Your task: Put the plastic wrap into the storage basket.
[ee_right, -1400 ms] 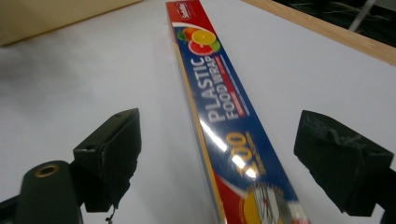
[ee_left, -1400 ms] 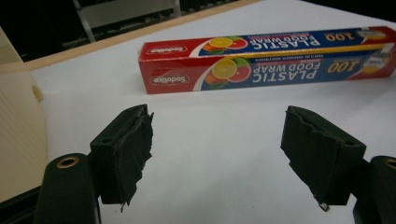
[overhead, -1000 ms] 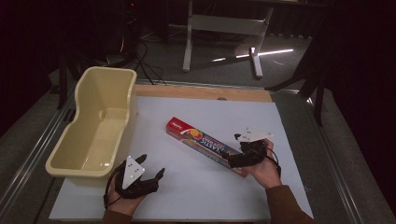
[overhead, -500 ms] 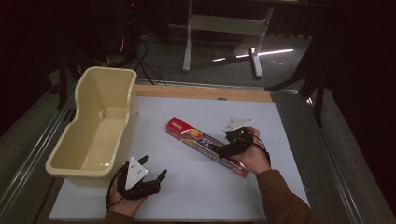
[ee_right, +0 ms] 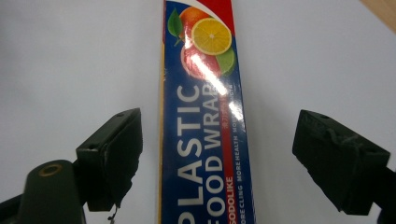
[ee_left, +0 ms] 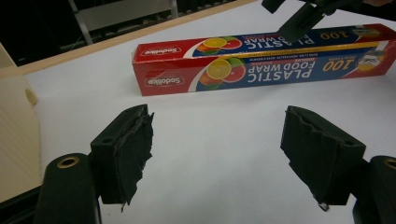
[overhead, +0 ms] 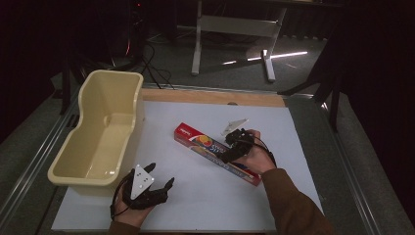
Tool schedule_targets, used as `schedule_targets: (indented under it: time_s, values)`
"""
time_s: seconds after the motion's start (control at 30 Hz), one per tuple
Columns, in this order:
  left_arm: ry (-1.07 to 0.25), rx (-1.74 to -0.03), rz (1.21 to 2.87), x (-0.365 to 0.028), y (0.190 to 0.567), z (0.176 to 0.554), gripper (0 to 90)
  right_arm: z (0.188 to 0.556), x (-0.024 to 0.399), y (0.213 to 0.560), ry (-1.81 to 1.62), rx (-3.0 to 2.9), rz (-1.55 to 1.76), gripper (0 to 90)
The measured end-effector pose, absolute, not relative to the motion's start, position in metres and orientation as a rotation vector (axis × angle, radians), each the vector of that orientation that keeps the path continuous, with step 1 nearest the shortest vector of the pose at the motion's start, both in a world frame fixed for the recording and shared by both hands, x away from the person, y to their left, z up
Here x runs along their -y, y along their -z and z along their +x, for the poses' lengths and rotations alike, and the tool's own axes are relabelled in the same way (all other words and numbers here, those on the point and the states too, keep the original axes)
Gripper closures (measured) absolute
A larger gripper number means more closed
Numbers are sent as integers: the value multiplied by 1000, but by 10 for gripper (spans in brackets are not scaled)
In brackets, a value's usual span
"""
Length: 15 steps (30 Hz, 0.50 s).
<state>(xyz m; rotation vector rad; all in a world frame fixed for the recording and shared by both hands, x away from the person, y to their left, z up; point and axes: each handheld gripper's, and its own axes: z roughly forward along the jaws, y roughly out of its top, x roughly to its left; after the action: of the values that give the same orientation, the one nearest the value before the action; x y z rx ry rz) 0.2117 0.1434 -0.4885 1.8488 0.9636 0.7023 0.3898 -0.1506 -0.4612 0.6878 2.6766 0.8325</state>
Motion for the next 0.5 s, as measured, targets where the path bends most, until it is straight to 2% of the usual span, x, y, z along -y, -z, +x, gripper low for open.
schedule_targets:
  time_s: [0.5]
  values:
    - [-699,-965,1847,-145,488,211,246,408,119,472,-587,-2820,628,182]
